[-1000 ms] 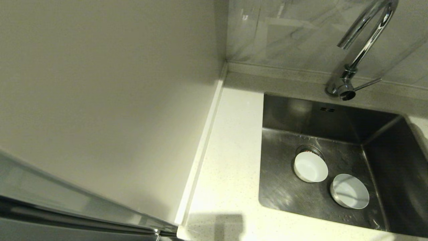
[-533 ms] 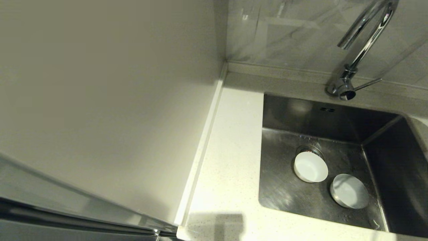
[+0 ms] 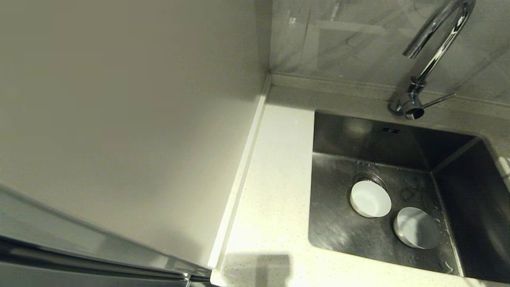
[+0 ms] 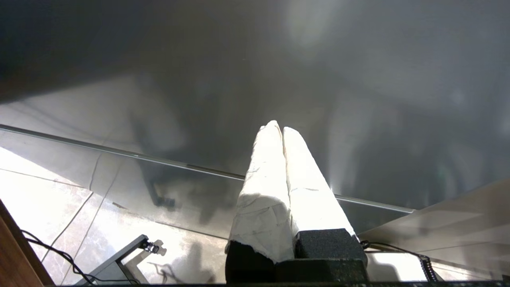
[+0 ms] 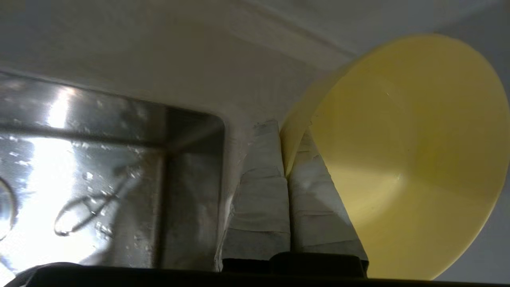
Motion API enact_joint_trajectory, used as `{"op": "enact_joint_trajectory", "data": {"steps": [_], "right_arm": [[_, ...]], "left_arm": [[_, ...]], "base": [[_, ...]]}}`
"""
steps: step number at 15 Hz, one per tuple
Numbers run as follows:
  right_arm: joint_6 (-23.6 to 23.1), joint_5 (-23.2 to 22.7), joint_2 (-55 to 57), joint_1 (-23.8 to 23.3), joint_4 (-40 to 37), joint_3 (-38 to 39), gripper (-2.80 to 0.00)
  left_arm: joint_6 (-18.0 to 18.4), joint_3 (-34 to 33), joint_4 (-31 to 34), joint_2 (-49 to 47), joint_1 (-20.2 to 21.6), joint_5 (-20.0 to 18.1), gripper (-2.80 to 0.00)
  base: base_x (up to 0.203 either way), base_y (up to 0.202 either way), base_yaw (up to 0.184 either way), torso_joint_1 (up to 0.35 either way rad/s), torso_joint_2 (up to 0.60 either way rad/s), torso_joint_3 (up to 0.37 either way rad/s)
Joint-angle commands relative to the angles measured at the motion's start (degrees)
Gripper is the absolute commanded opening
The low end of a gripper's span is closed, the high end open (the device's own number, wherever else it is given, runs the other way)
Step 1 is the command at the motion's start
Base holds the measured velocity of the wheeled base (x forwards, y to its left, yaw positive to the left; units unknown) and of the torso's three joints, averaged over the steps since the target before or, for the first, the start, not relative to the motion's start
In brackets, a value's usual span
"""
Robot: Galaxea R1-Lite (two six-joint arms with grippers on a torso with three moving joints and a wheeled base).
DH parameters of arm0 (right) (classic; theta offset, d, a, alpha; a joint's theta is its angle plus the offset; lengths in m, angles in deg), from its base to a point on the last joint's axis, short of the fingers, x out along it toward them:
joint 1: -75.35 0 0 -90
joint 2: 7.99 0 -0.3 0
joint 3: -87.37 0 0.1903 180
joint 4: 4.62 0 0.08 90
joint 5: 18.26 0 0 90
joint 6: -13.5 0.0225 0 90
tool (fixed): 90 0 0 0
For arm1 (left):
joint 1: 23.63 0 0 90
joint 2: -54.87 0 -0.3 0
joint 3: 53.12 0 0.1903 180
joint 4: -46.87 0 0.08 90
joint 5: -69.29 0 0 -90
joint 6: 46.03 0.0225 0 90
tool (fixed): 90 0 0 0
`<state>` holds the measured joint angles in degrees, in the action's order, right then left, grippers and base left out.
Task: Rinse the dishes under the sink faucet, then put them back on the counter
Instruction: Put a bowl back to the table from the sink
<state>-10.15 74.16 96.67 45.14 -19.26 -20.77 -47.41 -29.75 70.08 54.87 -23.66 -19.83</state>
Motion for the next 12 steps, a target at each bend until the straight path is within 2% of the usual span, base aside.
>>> {"op": "enact_joint_trajectory", "data": {"steps": [1, 2, 4, 7, 12], "right_arm": [[-0.1, 2.44, 3.52, 0.06, 0.17, -0.53, -2.8], [-0.09, 4.2, 4.68, 0.06, 0.44, -0.93, -2.8], [0.35, 4.94, 6.55, 0.06, 1.75, -0.63, -2.8], [3.07, 7.32, 10.09, 0.06, 3.57, -0.27, -2.8], [3.26, 10.99, 15.2, 0.06, 10.34, -1.69, -2.8]], "left_arm": [[-0.03, 0.0, -0.02, 0.18, 0.02, 0.01, -2.8], [-0.03, 0.0, -0.02, 0.18, -0.06, 0.07, -2.8], [-0.03, 0.0, -0.02, 0.18, -0.03, 0.01, -2.8], [-0.03, 0.0, -0.02, 0.18, 0.0, 0.0, -2.8], [-0.03, 0.0, -0.02, 0.18, -0.05, 0.09, -2.8]], "base": [[0.0, 0.0, 0.0, 0.0, 0.0, 0.0], [0.0, 0.0, 0.0, 0.0, 0.0, 0.0], [0.0, 0.0, 0.0, 0.0, 0.0, 0.0], [0.0, 0.0, 0.0, 0.0, 0.0, 0.0], [0.0, 0.0, 0.0, 0.0, 0.0, 0.0]]}}
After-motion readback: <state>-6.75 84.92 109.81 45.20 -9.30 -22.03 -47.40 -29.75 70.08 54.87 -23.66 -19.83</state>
